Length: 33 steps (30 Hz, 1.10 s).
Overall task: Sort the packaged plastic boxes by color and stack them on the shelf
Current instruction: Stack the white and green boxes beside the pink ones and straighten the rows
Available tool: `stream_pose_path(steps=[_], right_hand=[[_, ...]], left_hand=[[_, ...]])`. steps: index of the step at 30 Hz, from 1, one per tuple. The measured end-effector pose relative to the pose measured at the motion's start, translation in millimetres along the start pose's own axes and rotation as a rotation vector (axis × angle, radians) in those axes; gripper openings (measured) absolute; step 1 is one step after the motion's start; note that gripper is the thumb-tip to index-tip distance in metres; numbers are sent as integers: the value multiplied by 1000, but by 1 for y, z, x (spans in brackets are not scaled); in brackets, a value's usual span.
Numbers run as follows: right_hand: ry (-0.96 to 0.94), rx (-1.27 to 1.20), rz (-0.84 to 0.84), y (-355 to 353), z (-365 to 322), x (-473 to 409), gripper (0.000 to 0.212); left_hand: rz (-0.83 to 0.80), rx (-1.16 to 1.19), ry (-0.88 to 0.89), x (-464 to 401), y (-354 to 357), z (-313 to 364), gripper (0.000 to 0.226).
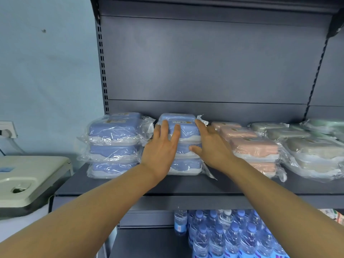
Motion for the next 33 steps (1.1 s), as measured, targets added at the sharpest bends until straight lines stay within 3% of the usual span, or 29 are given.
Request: stream_pose_path(steps=[10,13,17,20,25,29,33], right_hand=[[-4,32,-35,-26,-1,11,85],[-25,59,76,-47,-10,19,81],[-126,35,141,-65,-43,26,66],[-205,30,144,-67,-75,23,59],[-302,17,58,-63,-125,6,66],[-348,52,-10,-52,-157,-7,66],[-306,61,-17,-44,-170,-17,64]], left_hand=[[-35,56,-27,18,-26,12,88],[125,19,55,34,-45,7,95],[172,-23,43,57,-65,-37,103],[164,19,-106,71,-75,-85,98],[103,390,-344,82,-66,-158,96],[51,780,-414,76,-49,-183,98],[94,1017,-405,61,-55,-200,82]])
Point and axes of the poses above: each hand's wrist, its own x-axis away from the middle knuckle, its own y-axis out of the palm, z = x × y, the point moved 5 cm from there along -x, towards the middle knuckle, and after that the axes turned 15 degrees about x, right-handed, at the moved point
